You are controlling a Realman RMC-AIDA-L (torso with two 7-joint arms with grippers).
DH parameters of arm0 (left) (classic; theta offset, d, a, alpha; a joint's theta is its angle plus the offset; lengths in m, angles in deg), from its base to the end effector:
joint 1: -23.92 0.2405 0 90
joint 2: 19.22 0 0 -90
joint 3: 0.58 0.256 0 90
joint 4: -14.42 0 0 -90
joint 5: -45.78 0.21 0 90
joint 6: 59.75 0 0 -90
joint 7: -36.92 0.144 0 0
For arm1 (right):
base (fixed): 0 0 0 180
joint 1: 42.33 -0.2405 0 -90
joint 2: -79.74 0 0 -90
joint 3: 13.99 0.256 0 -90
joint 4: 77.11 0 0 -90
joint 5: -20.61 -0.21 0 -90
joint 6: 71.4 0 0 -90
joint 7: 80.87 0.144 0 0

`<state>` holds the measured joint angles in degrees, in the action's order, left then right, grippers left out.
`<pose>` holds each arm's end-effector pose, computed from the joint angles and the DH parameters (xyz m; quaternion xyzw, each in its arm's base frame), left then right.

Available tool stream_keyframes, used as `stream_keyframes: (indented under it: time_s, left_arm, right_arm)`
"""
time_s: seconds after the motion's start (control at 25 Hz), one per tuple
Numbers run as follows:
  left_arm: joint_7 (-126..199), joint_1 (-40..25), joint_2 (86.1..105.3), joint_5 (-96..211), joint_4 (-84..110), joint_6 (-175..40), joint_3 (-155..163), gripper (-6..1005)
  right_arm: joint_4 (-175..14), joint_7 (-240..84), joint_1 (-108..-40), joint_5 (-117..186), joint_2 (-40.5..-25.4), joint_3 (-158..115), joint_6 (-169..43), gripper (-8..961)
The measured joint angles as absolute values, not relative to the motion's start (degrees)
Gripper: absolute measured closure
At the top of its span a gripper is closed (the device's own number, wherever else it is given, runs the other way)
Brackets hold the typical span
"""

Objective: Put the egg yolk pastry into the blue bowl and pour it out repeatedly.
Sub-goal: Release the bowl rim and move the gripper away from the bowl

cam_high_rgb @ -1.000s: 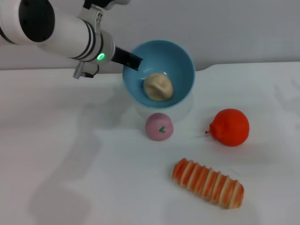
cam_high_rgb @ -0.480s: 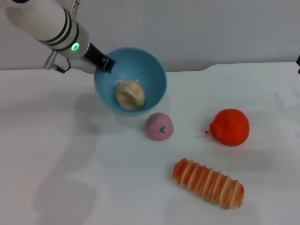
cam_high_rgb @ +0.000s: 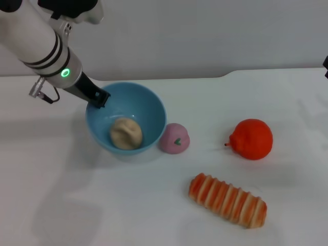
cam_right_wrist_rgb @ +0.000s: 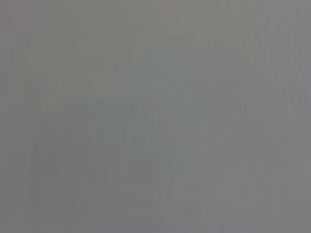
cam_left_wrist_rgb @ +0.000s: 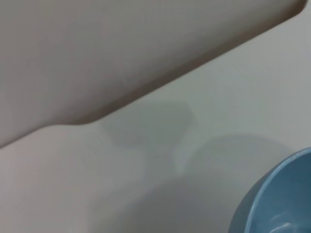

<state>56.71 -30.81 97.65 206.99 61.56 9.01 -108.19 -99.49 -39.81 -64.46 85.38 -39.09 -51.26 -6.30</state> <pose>-0.1763 0.4465 -0.0061 -0.8447 -0.4014 0.1771 0.3066 0.3459 0.3432 0.0516 -0.7351 0.2348 0.3160 0.5519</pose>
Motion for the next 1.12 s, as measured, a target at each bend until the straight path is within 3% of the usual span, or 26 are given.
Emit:
stream_keyframes:
  time_s: [1.12]
  left_arm:
    - [55.3,-28.0,99.09,204.7,56.7,8.1,-102.8,1000]
  right_arm:
    - [-99.4,-39.1,-65.0,85.4,-39.00,-51.3,-5.8,399]
